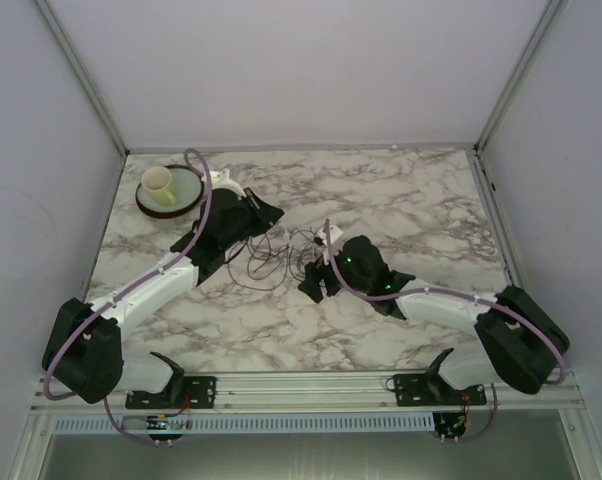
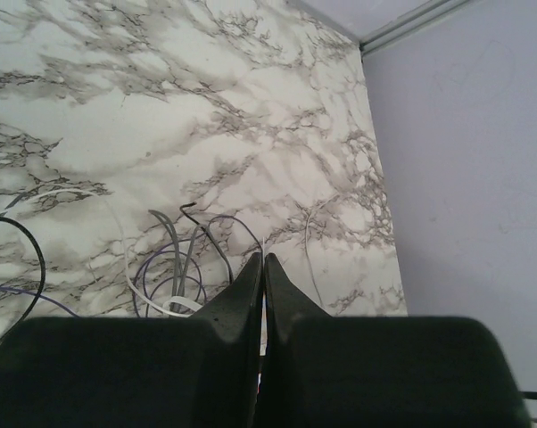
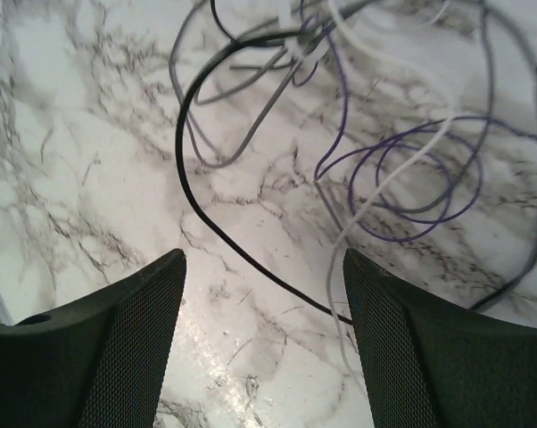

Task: Zip-tie the wires
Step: Tie the cable at the center of the board, then adjust the cable at the center of the board.

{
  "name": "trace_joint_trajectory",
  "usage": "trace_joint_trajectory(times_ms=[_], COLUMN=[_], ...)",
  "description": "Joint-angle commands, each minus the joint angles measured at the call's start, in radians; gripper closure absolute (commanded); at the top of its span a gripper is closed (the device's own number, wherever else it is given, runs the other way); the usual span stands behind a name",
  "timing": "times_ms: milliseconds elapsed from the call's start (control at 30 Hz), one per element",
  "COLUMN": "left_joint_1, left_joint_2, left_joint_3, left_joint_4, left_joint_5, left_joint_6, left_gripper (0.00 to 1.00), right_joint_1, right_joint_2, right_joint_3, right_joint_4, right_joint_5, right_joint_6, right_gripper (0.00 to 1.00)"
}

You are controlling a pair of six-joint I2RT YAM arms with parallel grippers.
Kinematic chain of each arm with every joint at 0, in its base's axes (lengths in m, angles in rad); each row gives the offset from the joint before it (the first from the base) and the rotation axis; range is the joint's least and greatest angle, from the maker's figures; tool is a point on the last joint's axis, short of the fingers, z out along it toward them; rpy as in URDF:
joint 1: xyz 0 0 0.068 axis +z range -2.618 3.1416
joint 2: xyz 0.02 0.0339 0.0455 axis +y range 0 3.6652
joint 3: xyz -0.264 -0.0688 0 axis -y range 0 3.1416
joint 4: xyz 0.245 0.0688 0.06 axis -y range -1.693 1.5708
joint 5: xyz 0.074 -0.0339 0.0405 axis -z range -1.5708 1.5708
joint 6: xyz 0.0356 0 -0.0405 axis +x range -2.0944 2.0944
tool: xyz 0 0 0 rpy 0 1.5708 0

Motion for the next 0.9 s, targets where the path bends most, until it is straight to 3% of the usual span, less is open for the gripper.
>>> trace_joint_trajectory(times_ms=[0,133,233,400,567,867], left_joint_1=[0.0,0.0,0.0,0.008,0.045,0.1], left_joint_2=[-0.043,-0.061,-0.073,-0.092,-0.122,-0.188], left_joint_3=[0.035,0.038,0.039,0.052,0.078,0.101], left_joint_4=[-0.036,-0.052,-0.056,-0.073,-0.125,-0.232], left_joint_5=[-0.027,-0.041,-0.043,-0.046,-0.028,-0.011], left_joint_6=[0.027,0.035,0.035,0.052,0.083,0.154], left_gripper=[1.0,1.0,1.0,1.0,1.0,1.0], right_joint_1=[0.016,0.028,0.028,0.01,-0.017,-0.124], right_joint_2=[0.094,0.171,0.203,0.22,0.139,0.005], right_joint_3=[0.088,0.138,0.16,0.195,0.156,0.143], right_joint_4=[0.022,0.018,0.017,-0.038,-0.091,-0.242], right_joint_5=[-0.121,-0.137,-0.109,-0.086,-0.045,0.032], right_joint_6=[-0.053,-0.078,-0.086,-0.084,-0.063,-0.019], right_gripper=[0.29,0.29,0.36,0.77,0.98,1.0])
